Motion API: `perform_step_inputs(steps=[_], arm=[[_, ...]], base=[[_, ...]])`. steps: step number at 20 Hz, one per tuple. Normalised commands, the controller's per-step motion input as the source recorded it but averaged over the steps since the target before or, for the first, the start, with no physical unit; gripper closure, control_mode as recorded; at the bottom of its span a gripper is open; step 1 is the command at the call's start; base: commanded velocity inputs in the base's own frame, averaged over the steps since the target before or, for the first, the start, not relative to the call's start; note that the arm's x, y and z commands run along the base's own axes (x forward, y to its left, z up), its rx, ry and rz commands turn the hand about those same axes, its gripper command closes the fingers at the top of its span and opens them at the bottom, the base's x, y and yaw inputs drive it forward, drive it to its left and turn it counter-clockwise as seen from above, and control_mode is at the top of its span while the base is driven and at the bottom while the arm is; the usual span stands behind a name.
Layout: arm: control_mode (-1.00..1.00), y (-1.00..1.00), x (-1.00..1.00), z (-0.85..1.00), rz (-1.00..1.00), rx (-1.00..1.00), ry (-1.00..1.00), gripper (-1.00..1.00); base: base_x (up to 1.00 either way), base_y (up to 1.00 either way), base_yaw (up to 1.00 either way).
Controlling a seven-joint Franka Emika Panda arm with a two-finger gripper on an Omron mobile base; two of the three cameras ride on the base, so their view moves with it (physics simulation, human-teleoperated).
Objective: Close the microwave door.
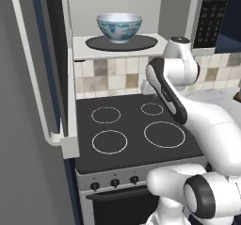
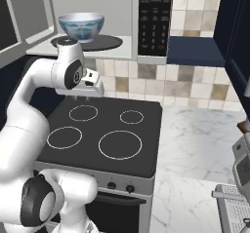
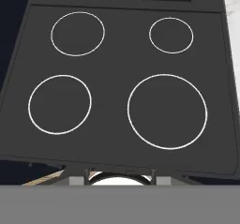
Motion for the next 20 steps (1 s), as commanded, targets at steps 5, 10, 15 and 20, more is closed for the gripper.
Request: perform_step_inputs(steps=[5, 10, 15, 20], arm=[[-1.00, 0.00, -0.52, 0.04, -0.01, 0.00, -0.10, -1.00], [-1.00, 0.00, -1.00, 0.49, -0.25, 0.00, -0.33, -1.00], [-1.00, 0.00, -1.00, 0.96, -0.23, 0.00, -0.44, -1.00], [-1.00, 0.03, -1.00, 0.84, -0.21, 0.00, -0.46, -1.00]], base=[[0.00, 0.00, 0.00], [0.00, 0.00, 0.00], [0.00, 0.00, 0.00], [0.00, 0.00, 0.00]])
